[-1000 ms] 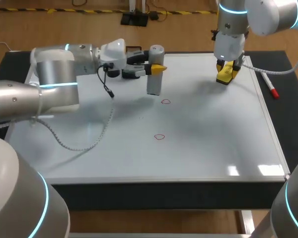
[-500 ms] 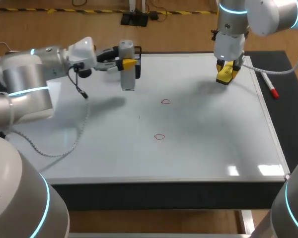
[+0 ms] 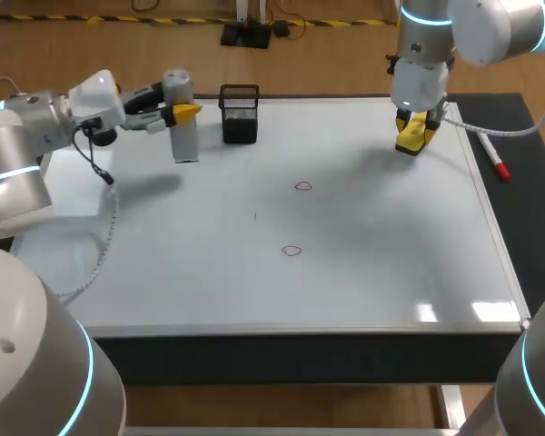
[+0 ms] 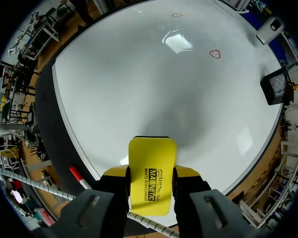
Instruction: Pick up the inspection probe, press it on each red-marked spot on the whiteboard one by one, put down the probe, pick up the eraser, and wipe off all the red marks.
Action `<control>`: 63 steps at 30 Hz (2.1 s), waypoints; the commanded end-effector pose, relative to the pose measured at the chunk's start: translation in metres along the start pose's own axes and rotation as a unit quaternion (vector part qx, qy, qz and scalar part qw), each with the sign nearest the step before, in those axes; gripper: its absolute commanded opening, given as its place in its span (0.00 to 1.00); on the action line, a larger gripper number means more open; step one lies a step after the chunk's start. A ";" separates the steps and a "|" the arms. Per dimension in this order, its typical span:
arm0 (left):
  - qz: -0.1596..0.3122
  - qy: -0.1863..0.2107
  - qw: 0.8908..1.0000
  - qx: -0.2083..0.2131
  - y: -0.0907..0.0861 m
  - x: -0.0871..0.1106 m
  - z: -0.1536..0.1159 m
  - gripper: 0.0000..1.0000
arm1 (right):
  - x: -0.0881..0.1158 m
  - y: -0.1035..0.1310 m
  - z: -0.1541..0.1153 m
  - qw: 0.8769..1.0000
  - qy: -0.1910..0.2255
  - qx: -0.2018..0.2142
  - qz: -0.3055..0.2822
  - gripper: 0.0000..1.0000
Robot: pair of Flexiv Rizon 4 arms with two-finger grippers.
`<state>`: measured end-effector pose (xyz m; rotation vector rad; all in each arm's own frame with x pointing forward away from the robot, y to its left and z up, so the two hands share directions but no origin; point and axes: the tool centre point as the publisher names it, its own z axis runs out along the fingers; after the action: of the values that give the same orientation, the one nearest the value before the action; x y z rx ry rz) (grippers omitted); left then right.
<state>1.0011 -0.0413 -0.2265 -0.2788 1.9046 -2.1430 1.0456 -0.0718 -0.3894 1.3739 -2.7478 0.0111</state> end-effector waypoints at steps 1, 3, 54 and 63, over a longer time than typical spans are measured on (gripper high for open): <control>0.003 -0.008 1.000 -0.005 -0.008 -0.001 -0.021 0.00 | 0.000 -0.001 -0.001 1.000 0.002 0.001 -0.001 0.00; 0.005 -0.014 1.000 -0.004 -0.010 -0.002 -0.028 0.00 | 0.000 -0.001 -0.001 1.000 0.002 0.001 -0.001 0.00; 0.006 -0.018 1.000 -0.003 -0.013 -0.005 -0.038 0.00 | -0.122 0.202 0.002 0.953 -0.002 0.026 -0.303 0.00; 0.006 -0.018 1.000 -0.003 -0.013 -0.005 -0.038 0.00 | -0.147 0.236 0.008 0.942 -0.010 0.024 -0.336 0.00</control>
<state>0.9937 -0.0026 -0.2199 -0.3038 1.8887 -2.1136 0.9428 0.1777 -0.3961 2.2523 -2.1638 0.0122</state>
